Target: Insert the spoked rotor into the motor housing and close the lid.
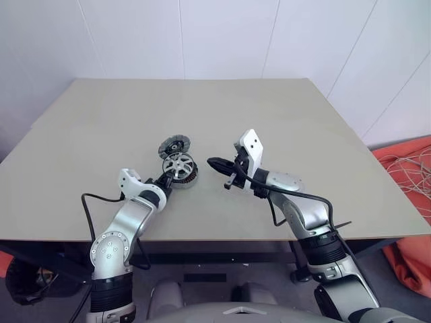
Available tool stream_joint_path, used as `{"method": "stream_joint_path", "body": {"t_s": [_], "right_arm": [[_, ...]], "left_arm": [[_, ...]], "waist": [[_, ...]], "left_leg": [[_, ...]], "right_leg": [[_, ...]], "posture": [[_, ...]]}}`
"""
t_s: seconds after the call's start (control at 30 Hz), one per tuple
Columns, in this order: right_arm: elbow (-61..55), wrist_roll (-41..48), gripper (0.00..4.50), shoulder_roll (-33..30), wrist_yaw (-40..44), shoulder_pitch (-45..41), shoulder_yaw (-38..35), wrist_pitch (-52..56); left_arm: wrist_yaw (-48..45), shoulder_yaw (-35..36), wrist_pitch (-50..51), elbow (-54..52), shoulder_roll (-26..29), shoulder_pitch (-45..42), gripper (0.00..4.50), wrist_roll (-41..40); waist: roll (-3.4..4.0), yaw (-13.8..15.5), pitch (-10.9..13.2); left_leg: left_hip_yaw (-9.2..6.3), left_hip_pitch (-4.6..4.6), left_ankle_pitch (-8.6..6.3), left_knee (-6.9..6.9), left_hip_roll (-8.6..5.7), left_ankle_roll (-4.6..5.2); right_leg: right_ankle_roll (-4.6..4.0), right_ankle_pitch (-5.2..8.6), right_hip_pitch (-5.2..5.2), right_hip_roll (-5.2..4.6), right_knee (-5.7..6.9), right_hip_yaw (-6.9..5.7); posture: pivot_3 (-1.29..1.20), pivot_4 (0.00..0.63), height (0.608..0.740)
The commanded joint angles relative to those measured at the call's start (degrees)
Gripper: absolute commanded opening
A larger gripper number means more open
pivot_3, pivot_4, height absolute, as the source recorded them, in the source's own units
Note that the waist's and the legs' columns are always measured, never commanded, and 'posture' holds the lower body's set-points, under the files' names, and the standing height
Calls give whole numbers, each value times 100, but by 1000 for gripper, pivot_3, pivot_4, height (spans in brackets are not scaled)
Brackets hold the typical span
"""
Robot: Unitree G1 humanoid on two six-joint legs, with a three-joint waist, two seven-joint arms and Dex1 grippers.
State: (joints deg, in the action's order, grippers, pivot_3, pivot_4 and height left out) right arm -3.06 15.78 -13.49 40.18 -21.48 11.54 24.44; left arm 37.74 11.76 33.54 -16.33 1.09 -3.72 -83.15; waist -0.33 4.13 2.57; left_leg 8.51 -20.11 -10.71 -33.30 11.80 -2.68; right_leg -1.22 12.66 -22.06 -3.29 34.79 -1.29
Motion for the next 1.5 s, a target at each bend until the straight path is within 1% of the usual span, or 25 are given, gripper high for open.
{"method": "stream_joint_path", "body": {"t_s": [0.03, 0.17, 0.2, 0.37, 0.57, 0.73, 0.87, 0.97, 1.0, 1.07, 1.17, 1.23, 1.27, 1.3, 1.37, 1.43, 1.5], "right_arm": [[-173, 50, 0, 37, -6, -112, -28, -40], [-165, 45, 0, 47, -7, -120, -25, -44], [-166, 44, 0, 48, -8, -121, -25, -45], [-189, 46, 0, 50, -9, -99, -21, -47], [-233, 52, 0, 41, -14, -55, -24, -43], [-217, 66, 0, 47, -9, -67, -24, -31], [-160, 63, 0, 61, 23, -104, -5, -50], [-121, 57, 0, 69, 40, -138, 7, -60], [-112, 58, 0, 72, 45, -146, 8, -58], [-100, 62, 0, 78, 49, -153, 10, -51], [-45, 52, 0, 112, 30, -173, 26, -39], [-7, 36, 0, 131, 28, -187, 45, -37], [11, 21, 0, 133, 31, -194, 56, -36], [48, -1, 0, 139, 32, -212, 69, -45], [166, -88, 0, 166, 6, -265, 128, -81], [318, -214, 0, 200, -31, -331, 212, -131], [608, -426, 0, 291, -96, -441, 384, -226]], "left_arm": [[-80, 27, -4, -97, -6, -120, 1067, 5], [-145, 14, 42, -100, -4, -145, 2229, -9], [-174, 7, 53, -110, -9, -151, 2619, -28], [-214, -25, 86, -179, 6, -147, 4157, -48], [-165, 26, 79, -555, 103, 36, 4157, -88], [-564, 134, -69, -1057, 223, 333, 4157, -140], [-826, 146, -143, -1194, 299, 510, 4157, -104], [-859, 140, -72, -1210, 509, 721, 4157, 114], [-902, 118, -17, -1213, 655, 825, 4157, 324], [-1176, -25, 6, -1197, 1048, 1045, 4157, 1140], [-1658, -189, -663, -964, 1383, 1358, 4157, 2790], [-1996, -430, -1077, -884, 1628, 1527, 4157, 3863], [-2148, -557, -1294, -855, 1709, 1593, 3762, 4338], [-2229, -652, -1477, -828, 1740, 1622, 3528, 4727], [-2356, -774, -1745, -778, 1719, 1623, 2891, 5295], [-2455, -837, -1902, -731, 1633, 1592, 2289, 5685], [-2586, -951, -2000, -693, 1553, 1530, 1586, 6008]], "waist": [[0, 0, 0], [0, 0, 0], [0, 0, 0], [0, 0, 0], [0, -5, 0], [0, -4, 0], [0, -4, 1], [1, -7, 1], [0, -8, 1], [1, -21, 1], [2, -19, 2], [0, -19, 1], [0, -14, 1], [0, -4, 2], [1, -3, 2], [1, -15, 2], [2, -21, 3]], "left_leg": [[0, 0, 0, 0, 0, 0], [0, 2, 0, 0, 0, 0], [0, 2, 0, 0, 0, 0], [0, 3, 0, 0, 0, 0], [0, 2, 0, 0, 0, 0], [0, -5, 0, 6, 1, 0], [0, -5, 0, 6, 0, 0], [0, -2, -3, 5, 0, 5], [0, -2, -4, 5, 1, 7], [0, 0, -8, 6, 3, 14], [-1, -2, -9, 10, 4, 15], [-2, -5, -10, 11, 4, 17], [-3, -6, -10, 11, 4, 17], [-4, -6, -10, 11, 4, 17], [-6, -7, -11, 11, 4, 18], [-6, -5, -10, 10, 4, 18], [-5, 0, -10, 10, 4, 17]], "right_leg": [[0, 0, 0, 0, 0, 0], [0, 0, 1, 0, 0, 0], [0, 0, 1, 0, 0, 0], [0, 0, 2, 0, 0, 0], [1, 0, 0, 0, -1, 0], [0, 0, -7, 1, -1, -1], [0, 1, -6, 0, -3, -1], [0, 1, -6, 0, -3, -1], [0, 1, -6, 0, -3, -1], [1, 1, -8, 2, -2, -1], [2, 1, -11, 3, -4, -1], [2, 1, -10, 2, -9, -1], [2, 1, -10, 2, -10, -1], [2, 1, -10, 1, -10, -1], [2, 1, -7, -2, -11, -1], [2, 1, -6, -3, -10, 1], [1, 1, -8, -1, -7, 1]], "posture": [[0, 0, 740], [0, 0, 740], [0, 0, 740], [0, 0, 740], [0, 0, 740], [0, 0, 740], [0, 0, 740], [0, 0, 740], [0, 0, 740], [0, 0, 740], [0, 0, 740], [0, 0, 740], [0, 0, 740], [0, 0, 740], [0, 0, 740], [0, 0, 740], [0, 0, 740]]}}
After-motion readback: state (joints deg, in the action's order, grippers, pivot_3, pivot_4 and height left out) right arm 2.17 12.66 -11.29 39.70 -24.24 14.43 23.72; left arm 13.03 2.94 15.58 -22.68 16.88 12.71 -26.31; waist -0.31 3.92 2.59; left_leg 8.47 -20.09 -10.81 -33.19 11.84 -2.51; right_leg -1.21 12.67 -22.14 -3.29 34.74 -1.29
